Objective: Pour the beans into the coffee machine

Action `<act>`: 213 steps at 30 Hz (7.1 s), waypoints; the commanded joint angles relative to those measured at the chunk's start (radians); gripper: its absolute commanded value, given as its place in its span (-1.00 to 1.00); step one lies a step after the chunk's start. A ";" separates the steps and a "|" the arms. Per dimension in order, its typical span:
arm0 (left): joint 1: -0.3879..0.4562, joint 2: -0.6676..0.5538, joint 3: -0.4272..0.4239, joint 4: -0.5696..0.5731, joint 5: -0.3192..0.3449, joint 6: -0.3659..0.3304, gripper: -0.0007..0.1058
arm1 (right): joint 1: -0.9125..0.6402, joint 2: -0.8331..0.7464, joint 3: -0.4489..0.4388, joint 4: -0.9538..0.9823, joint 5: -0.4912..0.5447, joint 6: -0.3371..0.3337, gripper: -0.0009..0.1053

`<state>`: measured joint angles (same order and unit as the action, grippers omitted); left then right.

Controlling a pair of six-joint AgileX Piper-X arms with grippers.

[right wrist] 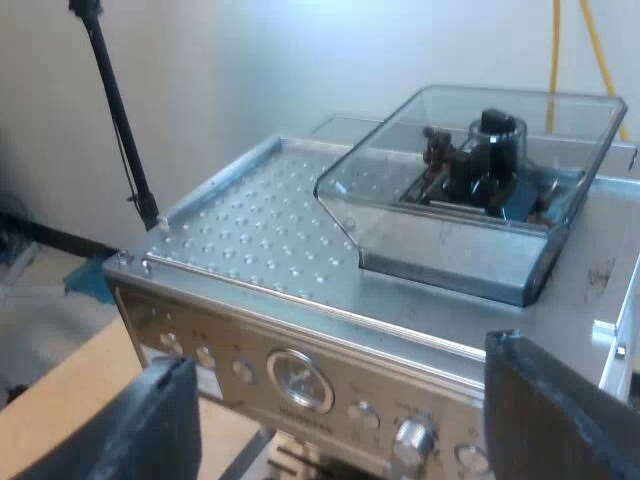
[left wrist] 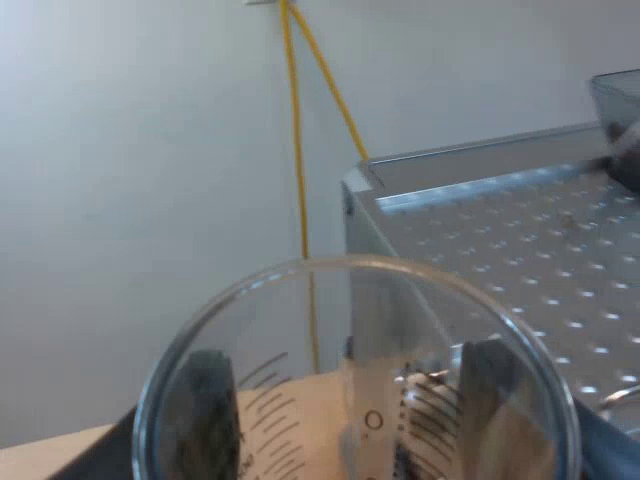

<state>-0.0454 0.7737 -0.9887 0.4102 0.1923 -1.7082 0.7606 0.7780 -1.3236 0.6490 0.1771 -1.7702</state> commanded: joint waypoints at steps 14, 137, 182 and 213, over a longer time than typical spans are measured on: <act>-0.072 -0.008 -0.010 -0.011 0.003 -0.007 -0.23 | 0.002 0.041 0.132 -0.382 0.073 -0.066 0.18; -0.499 0.908 -0.877 -0.013 -0.417 1.065 -0.23 | 0.002 0.031 0.274 -0.609 0.112 -0.042 0.18; -0.507 0.943 -0.877 -0.021 -0.374 1.837 -0.34 | 0.002 0.006 0.274 -0.562 0.103 -0.019 0.18; -0.501 0.943 -0.877 -0.034 -0.308 2.094 -0.34 | 0.002 0.006 0.274 -0.562 0.088 -0.005 0.18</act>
<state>-0.5548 1.7221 -1.8614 0.4014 -0.1028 0.3501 0.7606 0.7965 -1.0427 0.0946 0.2754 -1.7722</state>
